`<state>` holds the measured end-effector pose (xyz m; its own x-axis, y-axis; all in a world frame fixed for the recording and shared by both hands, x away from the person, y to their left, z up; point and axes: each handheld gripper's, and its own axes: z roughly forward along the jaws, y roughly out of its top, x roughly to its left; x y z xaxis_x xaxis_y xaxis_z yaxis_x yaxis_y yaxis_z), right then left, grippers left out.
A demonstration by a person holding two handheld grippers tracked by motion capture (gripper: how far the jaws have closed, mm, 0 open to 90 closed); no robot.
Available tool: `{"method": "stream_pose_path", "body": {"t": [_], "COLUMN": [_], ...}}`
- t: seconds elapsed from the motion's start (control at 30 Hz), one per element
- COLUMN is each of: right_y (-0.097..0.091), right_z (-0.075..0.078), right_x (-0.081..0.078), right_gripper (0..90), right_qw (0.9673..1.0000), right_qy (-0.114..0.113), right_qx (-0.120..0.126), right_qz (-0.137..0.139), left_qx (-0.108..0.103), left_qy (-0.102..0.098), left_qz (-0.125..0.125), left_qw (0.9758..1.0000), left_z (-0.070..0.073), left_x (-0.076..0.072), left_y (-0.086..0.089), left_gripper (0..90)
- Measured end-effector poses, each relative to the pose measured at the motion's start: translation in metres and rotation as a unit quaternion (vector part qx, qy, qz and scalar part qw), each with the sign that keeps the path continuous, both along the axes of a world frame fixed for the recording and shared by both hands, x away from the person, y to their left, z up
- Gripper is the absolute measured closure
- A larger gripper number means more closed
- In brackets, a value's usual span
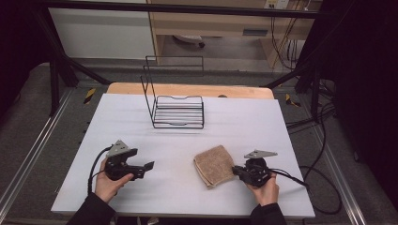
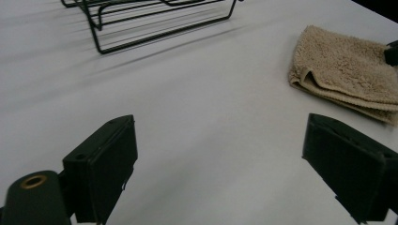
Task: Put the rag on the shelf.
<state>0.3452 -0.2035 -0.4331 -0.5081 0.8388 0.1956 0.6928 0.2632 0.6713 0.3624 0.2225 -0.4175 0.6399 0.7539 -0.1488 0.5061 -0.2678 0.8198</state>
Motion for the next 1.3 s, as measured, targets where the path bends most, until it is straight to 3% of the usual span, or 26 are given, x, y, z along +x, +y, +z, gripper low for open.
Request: {"method": "stream_pose_path", "body": {"t": [0.17,0.3,0.33,0.37,0.53,0.63,0.83,1.3], "right_y": [-0.008,-0.014,-0.018,-0.021,-0.030,-0.034,-0.037,-0.036], "right_z": [-0.008,-0.007,-0.005,-0.003,-0.001,-0.001,-0.002,0.001], "right_x": [-0.003,-0.004,-0.004,-0.004,-0.003,-0.002,0.000,0.013], "right_gripper": [82.8,72.4,63.5,60.4,50.5,44.9,35.9,23.2], "right_qw": [1.0000,0.9991,0.9981,0.9978,0.9965,0.9958,0.9951,0.9939], "right_qy": [0.000,-0.030,-0.048,-0.055,-0.071,-0.078,-0.084,-0.089], "right_qx": [-0.005,-0.003,0.004,0.011,0.025,0.033,0.035,0.049], "right_qz": [0.006,0.031,0.037,0.035,0.036,0.035,0.038,0.043], "left_qx": [0.003,0.008,0.008,0.009,0.023,0.032,0.038,0.040], "left_qy": [0.017,0.031,0.032,0.033,0.046,0.057,0.068,0.086], "left_qz": [-0.008,-0.015,-0.015,-0.016,-0.022,-0.022,-0.020,-0.041], "left_qw": [0.9998,0.9994,0.9993,0.9993,0.9984,0.9976,0.9968,0.9946], "left_z": [0.000,-0.001,-0.002,-0.002,-0.007,-0.015,-0.026,-0.032], "left_x": [0.010,0.019,0.021,0.024,0.036,0.044,0.050,0.048], "left_y": [-0.041,-0.071,-0.078,-0.085,-0.118,-0.132,-0.146,-0.159], "left_gripper": [13.1,14.1,16.4,17.6,20.5,26.8,38.2,64.3]}}
